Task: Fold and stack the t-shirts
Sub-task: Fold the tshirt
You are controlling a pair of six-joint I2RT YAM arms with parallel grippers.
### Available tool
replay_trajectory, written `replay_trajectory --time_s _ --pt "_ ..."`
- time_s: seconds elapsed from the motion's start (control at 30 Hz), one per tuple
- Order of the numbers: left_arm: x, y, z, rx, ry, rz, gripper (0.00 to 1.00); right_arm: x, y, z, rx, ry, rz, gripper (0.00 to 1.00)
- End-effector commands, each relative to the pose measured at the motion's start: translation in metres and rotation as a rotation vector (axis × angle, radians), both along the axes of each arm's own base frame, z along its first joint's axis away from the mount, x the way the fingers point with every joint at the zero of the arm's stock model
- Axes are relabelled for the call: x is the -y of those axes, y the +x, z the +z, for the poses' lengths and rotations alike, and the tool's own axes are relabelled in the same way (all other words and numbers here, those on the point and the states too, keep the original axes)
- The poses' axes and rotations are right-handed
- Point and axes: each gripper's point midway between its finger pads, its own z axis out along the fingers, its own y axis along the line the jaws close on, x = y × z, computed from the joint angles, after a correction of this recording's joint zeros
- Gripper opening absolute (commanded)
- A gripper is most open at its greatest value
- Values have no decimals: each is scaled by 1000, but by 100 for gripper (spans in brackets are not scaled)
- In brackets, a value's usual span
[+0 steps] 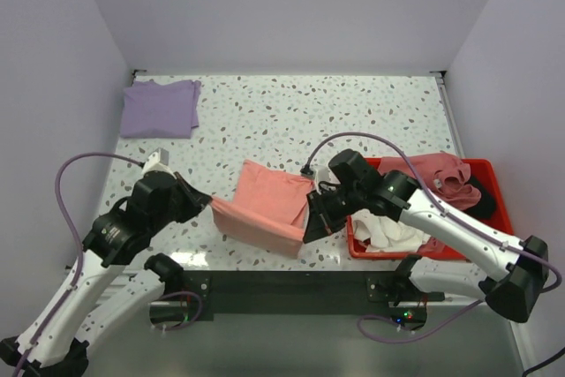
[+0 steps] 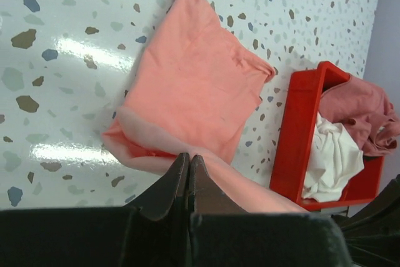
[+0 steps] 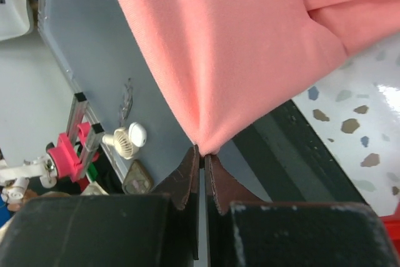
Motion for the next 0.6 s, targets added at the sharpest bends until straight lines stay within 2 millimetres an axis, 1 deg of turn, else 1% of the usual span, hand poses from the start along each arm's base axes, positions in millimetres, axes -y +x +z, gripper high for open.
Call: replay_trajectory --time_s 0.0,0.07,0.13,0.2,0.23,0.27,0.33,0.4,0.43,0.57 --pt "-17 32 19 118 69 117 0 7 16 0 21 -30 -22 0" --pt "-15 40 18 123 80 126 0 5 32 1 21 -1 -57 0" --pt "-14 49 18 130 97 145 0 3 43 -2 17 1 -75 0" --pt "-16 56 19 138 114 164 0 0 52 0 35 12 -74 0" --pt "-14 62 18 139 123 167 0 -2 56 -3 25 2 -77 0" --pt "-13 65 18 139 132 169 0 -3 62 0 36 5 -84 0" --pt "-9 76 17 145 149 173 0 -3 72 -1 41 0 -99 0" --pt "-5 84 17 149 159 169 0 -4 78 0 46 6 -103 0" --pt "-1 92 14 147 171 162 0 -2 82 -4 40 -5 -112 0" --pt "8 111 7 122 214 150 0 -3 93 -10 34 -11 -126 0"
